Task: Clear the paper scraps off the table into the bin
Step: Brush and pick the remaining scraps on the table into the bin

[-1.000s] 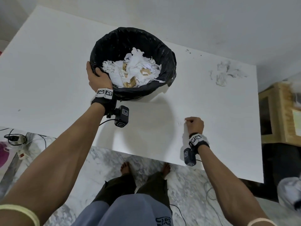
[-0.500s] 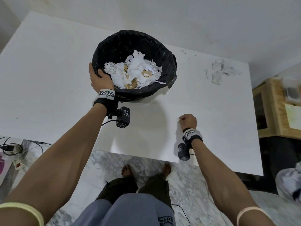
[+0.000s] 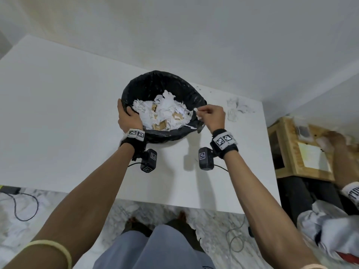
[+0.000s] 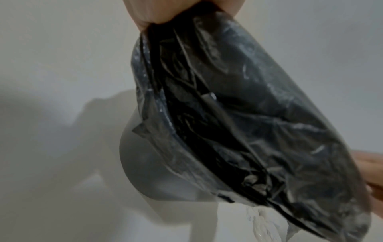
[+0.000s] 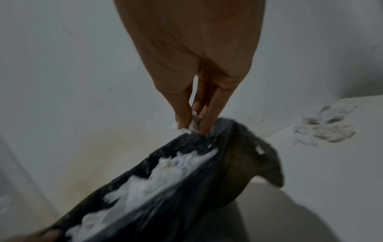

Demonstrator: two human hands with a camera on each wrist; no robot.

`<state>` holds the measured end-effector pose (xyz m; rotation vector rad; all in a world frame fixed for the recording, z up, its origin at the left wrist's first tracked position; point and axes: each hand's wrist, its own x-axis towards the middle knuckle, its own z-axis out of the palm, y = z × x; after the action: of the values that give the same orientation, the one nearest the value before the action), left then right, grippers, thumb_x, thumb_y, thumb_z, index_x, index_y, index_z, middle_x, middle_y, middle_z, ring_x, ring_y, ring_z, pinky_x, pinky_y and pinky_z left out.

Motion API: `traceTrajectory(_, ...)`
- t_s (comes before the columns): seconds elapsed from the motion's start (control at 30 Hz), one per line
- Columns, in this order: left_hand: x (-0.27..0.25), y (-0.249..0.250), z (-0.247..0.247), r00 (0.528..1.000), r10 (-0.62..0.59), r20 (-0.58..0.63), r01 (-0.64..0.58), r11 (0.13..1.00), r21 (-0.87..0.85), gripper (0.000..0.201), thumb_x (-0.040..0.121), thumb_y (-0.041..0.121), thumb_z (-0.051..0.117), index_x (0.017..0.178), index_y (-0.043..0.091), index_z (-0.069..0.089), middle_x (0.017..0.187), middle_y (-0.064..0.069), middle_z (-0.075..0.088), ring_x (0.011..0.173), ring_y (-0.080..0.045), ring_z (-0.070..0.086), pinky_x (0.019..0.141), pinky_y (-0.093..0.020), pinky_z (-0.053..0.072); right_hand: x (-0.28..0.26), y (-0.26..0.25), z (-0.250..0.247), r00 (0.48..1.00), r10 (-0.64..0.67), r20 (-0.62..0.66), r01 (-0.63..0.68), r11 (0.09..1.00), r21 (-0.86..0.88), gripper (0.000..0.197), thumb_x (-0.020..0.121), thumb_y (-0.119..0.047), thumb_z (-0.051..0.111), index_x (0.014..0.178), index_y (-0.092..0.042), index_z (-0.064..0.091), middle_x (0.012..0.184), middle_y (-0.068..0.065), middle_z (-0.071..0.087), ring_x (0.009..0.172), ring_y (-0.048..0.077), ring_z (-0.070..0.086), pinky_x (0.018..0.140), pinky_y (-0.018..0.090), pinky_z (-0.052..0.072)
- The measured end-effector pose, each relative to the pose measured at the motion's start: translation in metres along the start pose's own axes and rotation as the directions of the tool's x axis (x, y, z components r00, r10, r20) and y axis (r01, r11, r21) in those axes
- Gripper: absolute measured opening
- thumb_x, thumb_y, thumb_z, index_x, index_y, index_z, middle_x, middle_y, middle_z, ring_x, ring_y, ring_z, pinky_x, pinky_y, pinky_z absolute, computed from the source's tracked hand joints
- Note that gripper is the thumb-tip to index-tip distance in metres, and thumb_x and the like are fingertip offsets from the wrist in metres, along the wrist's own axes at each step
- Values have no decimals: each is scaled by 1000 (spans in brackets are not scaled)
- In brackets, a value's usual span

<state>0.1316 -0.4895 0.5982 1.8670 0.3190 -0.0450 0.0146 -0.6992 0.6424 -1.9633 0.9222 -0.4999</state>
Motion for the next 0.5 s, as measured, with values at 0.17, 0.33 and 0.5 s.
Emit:
traceTrajectory(0.17,-11,4,3,1000,6,12,-6,1000,-22,44,100,16,37,144,21,35,131,-8,58,114,-29,56,89,-21,35,-13,-6,37,983,-127,131,152,968,-200,16,84,-18,63,92,-22,77,88,-5,75,81,9,68,81,30,55)
traceTrajectory(0.33,-7,-1,6,1000,5,-23,-6,999,-34,48,100,15,37,146,25,31,76,25,50,58,-1,46,86,-28,45,-19,19,13,950,-295,-104,257,925,-279,26,89,-14,52,107,-21,70,104,-3,67,97,12,57,83,24,45)
traceTrajectory(0.5,-7,-2,7,999,32,4,-31,998,-46,47,100,15,36,145,28,34,123,-4,63,100,-20,62,88,-15,38,-43,111,-2,963,21,-268,-88,967,-238,15,91,-19,54,103,-14,63,102,7,61,92,24,61,80,36,49)
